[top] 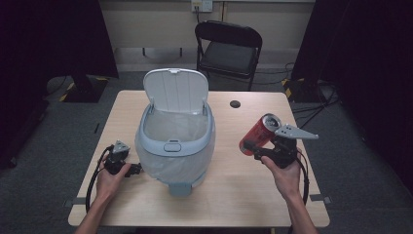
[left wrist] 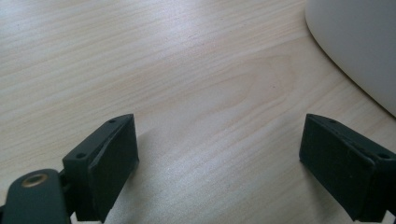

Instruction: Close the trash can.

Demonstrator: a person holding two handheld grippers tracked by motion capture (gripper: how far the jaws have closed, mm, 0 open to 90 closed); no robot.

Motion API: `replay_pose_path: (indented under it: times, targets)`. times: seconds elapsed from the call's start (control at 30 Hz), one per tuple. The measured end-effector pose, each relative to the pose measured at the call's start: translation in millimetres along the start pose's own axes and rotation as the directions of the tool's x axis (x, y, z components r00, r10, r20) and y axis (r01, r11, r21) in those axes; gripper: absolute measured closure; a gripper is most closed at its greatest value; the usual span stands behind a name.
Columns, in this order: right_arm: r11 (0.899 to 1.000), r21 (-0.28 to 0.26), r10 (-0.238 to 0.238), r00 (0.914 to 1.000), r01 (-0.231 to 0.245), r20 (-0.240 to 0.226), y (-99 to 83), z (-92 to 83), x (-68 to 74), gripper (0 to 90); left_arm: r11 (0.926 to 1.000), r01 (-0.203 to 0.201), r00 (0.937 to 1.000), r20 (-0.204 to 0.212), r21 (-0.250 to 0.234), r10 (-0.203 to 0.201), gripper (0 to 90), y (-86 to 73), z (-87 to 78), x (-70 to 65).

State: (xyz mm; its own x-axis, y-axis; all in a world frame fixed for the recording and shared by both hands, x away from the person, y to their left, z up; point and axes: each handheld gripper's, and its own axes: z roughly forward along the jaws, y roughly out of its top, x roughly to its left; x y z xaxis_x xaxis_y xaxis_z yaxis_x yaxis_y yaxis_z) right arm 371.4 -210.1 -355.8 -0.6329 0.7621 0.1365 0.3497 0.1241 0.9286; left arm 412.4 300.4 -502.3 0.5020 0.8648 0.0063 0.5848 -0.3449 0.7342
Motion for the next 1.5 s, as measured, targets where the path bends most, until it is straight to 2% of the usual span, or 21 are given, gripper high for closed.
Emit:
replay_pose_path:
  times: [0.13, 0.2, 0.37, 0.5, 0.63, 0.77, 0.83, 0.97, 1.1, 1.2, 1.3, 1.37, 1.5]
  targets:
    - [0.999, -0.038, -0.015, 0.9999, 0.015, -0.006, 17.7, -10.1, 4.2, 33.6, 1.0, 0.002, 1.0, 0.002, 0.001, -0.002, 11.0, -0.1, 0.0, -0.2]
    - [0.998, -0.058, -0.012, 0.9996, 0.011, -0.027, 25.7, -13.8, 5.6, 33.6, 1.0, 0.0, 1.0, 0.0, 0.0, 0.0, 11.0, 0.0, 0.0, 0.0]
    - [0.996, -0.092, -0.027, 0.9986, 0.023, -0.045, 45.3, -21.0, 11.6, 33.5, 1.0, 0.001, 1.0, 0.0, 0.0, -0.001, 11.0, 0.0, 0.0, 0.0]
    - [0.987, -0.153, -0.047, 0.9976, 0.039, -0.051, 60.3, -25.9, 17.4, 33.5, 1.0, -0.002, 1.0, 0.0, 0.002, 0.002, 11.0, 0.0, -0.1, 0.2]
    - [0.982, -0.187, -0.052, 0.995, 0.035, -0.085, 72.4, -23.4, 21.7, 33.5, 1.0, 0.004, 1.0, 0.001, -0.002, -0.004, 11.0, 0.0, 0.2, -0.3]
    - [0.978, -0.207, -0.067, 0.9894, 0.039, -0.129, 88.1, -18.9, 32.0, 33.6, 1.0, -0.001, 1.0, 0.003, -0.001, 0.001, 10.7, 0.3, 0.4, 0.3]
    - [0.975, -0.216, -0.076, 0.9853, 0.042, -0.153, 96.0, -16.7, 38.7, 33.6, 1.0, 0.002, 1.0, 0.005, -0.001, -0.002, 10.5, 0.4, 0.6, 0.3]
    - [0.97, -0.24, -0.105, 0.9701, 0.051, -0.219, 114.0, -6.7, 56.0, 33.6, 1.0, 0.003, 1.0, 0.005, -0.002, -0.003, 10.2, 0.5, 0.9, 0.4]
    - [0.965, -0.255, -0.123, 0.9575, 0.055, -0.261, 126.5, 5.6, 70.6, 33.6, 1.0, 0.005, 1.0, 0.004, -0.001, -0.005, 10.2, 0.3, 0.7, 0.1]
    - [0.958, -0.279, -0.154, 0.9436, 0.07, -0.293, 134.1, 18.5, 83.2, 33.6, 1.0, 0.005, 1.0, 0.003, -0.001, -0.005, 10.2, 0.3, 0.6, 0.0]
    - [0.961, -0.269, -0.164, 0.9267, 0.072, -0.338, 136.3, 34.6, 92.6, 33.5, 1.0, 0.005, 1.0, 0.001, 0.0, -0.005, 10.2, 0.3, 0.6, 0.0]
    - [0.968, -0.239, -0.163, 0.9185, 0.079, -0.36, 134.7, 49.4, 98.5, 33.3, 1.0, 0.005, 1.0, 0.002, -0.001, -0.005, 10.2, 0.3, 0.6, 0.0]
    - [0.979, -0.176, -0.16, 0.9182, 0.101, -0.362, 130.9, 68.3, 103.0, 33.1, 1.0, 0.005, 1.0, 0.003, -0.001, -0.005, 10.2, 0.3, 0.7, 0.1]
